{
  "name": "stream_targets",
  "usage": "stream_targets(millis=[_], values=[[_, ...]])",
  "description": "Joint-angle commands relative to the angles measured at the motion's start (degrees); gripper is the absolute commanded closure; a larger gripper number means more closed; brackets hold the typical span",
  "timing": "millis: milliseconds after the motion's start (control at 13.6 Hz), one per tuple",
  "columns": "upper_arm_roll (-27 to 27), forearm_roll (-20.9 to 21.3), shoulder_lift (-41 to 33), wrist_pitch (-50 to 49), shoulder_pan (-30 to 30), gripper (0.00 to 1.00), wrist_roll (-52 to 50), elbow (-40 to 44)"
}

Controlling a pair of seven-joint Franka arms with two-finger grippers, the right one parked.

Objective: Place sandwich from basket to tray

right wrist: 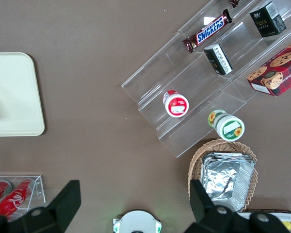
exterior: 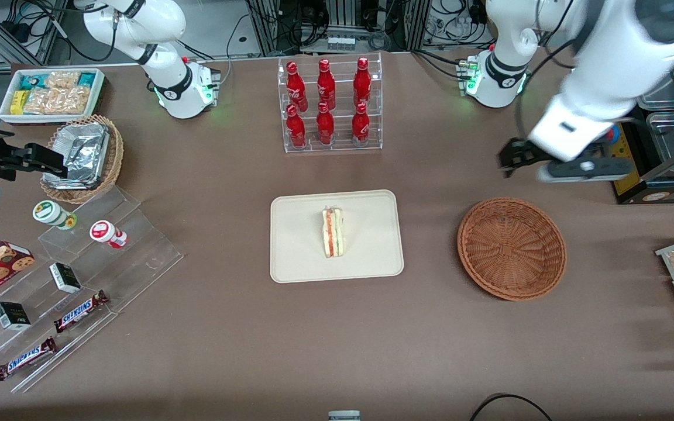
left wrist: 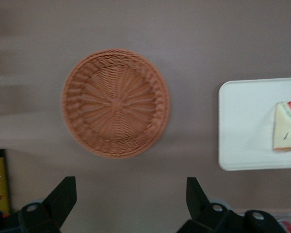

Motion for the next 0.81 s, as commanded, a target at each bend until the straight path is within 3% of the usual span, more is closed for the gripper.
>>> stream_targets(millis=[0,368,737], values=[[-0.8,0.0,-0.9,-3.7,4.9,0.00,7.6,2.2],[1.4,0.0,2.0,-4.7,8.0,0.00,14.7,7.6],[2.5,-0.3,6.7,-5.7,8.1,0.00,15.1,13.1]])
